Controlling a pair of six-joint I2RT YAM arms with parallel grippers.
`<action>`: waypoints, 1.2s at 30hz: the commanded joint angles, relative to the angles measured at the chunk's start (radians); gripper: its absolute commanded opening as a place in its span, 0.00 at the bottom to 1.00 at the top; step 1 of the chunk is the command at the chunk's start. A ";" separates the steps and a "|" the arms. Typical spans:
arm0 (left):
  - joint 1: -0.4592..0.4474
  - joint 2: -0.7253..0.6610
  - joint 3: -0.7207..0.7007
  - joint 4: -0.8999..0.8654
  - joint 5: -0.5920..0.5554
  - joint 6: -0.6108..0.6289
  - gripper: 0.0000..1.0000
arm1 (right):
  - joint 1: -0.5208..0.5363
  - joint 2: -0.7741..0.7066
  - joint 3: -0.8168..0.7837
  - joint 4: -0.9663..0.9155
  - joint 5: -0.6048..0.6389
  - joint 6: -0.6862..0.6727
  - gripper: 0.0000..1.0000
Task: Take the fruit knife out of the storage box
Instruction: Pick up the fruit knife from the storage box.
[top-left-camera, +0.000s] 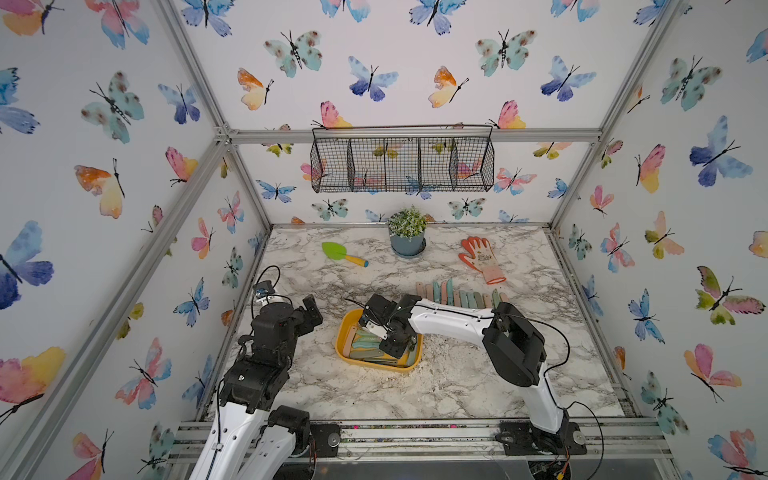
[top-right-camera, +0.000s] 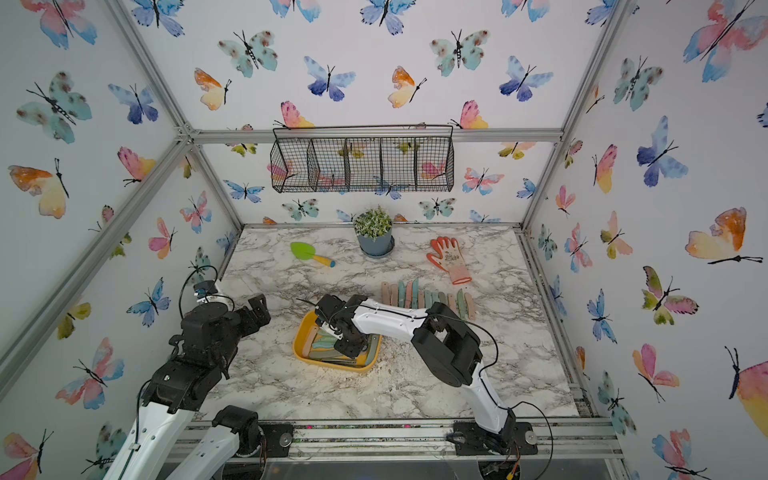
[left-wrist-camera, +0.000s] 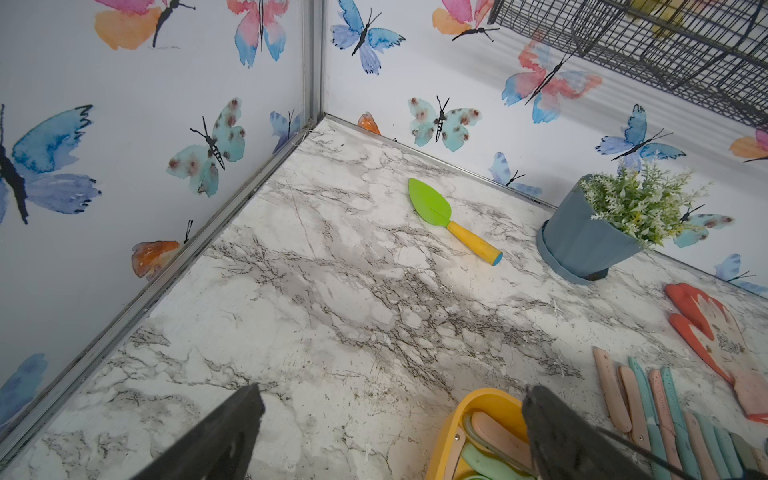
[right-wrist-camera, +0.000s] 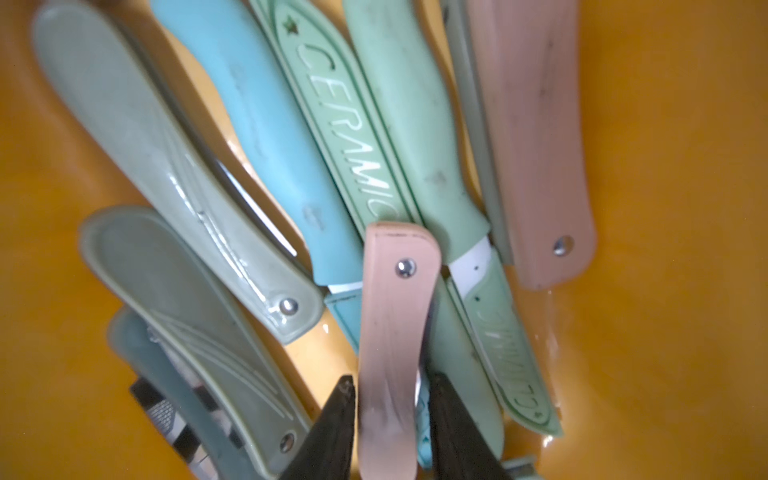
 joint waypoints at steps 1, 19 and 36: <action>0.006 -0.010 -0.008 -0.006 0.005 0.002 0.98 | 0.006 0.010 0.019 -0.025 0.005 0.014 0.28; 0.006 -0.010 -0.009 -0.006 0.005 0.002 0.98 | 0.006 -0.062 0.018 0.006 0.047 0.028 0.21; 0.007 -0.013 -0.013 0.005 0.048 0.016 0.98 | 0.006 -0.087 0.019 0.031 0.060 0.059 0.23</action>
